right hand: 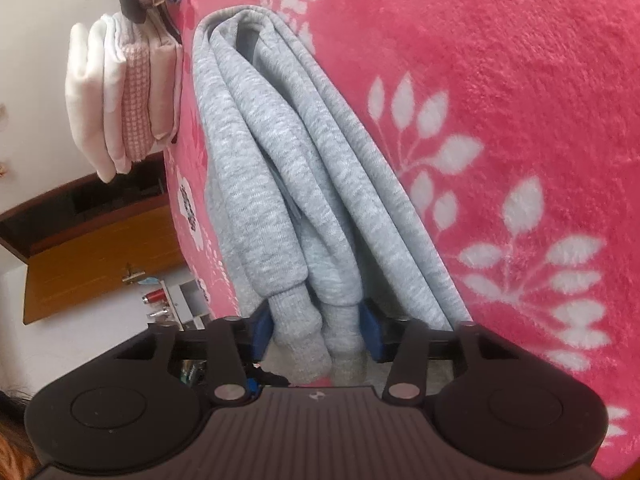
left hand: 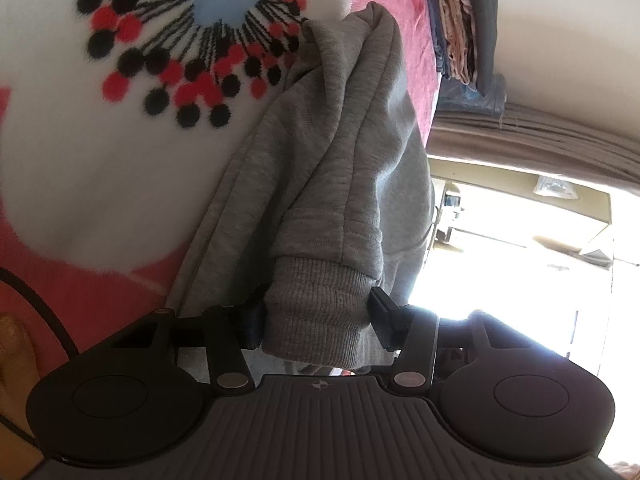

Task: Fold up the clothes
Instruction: 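Carry the hanging sweatpants with both grippers and lower them onto the bedspread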

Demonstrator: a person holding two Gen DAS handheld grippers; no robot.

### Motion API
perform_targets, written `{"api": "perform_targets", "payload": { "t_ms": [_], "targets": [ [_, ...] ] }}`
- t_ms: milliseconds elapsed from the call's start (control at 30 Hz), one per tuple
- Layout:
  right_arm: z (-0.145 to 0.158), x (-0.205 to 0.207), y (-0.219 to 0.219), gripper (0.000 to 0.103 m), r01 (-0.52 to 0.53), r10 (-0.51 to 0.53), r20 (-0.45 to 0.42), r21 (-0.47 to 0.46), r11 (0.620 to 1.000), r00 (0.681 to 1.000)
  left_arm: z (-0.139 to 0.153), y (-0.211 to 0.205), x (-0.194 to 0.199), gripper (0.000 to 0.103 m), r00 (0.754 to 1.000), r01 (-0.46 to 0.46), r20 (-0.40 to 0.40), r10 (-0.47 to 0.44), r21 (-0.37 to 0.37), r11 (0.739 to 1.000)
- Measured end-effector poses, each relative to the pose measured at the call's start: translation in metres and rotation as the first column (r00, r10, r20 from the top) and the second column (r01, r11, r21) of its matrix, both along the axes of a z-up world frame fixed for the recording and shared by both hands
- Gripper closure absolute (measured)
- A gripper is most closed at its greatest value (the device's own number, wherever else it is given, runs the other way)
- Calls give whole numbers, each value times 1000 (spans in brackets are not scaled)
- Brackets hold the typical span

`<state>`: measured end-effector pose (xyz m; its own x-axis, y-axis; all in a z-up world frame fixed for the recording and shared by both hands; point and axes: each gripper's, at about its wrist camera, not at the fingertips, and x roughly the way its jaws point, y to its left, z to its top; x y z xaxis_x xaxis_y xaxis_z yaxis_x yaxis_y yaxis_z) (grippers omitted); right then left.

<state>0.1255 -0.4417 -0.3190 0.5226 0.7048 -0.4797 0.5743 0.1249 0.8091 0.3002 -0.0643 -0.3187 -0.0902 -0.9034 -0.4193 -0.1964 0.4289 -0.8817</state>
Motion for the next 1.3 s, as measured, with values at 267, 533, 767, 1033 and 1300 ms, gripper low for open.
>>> {"api": "perform_targets", "payload": {
  "t_ms": [267, 533, 767, 1033, 1300],
  "targets": [
    [15, 7, 12, 73, -55, 59, 59, -65, 996, 997, 9, 4, -9, 53, 998, -3, 69, 2, 20, 1000],
    [28, 14, 15, 77, -162, 181, 174, -116, 980, 968, 34, 3, -33, 56, 986, -48, 162, 33, 93, 994],
    [21, -15, 15, 77, -228, 235, 293, -58, 972, 927, 91, -24, -74, 57, 941, 24, 310, -136, 339, 940],
    [67, -72, 15, 77, -290, 307, 407, -105, 951, 860, 150, -52, -145, 60, 879, 89, 358, -315, 524, 847],
    [100, -144, 35, 77, -322, 342, 414, -119, 939, 843, 187, -46, -234, 64, 816, 154, 337, -469, 656, 739]
  ]
}}
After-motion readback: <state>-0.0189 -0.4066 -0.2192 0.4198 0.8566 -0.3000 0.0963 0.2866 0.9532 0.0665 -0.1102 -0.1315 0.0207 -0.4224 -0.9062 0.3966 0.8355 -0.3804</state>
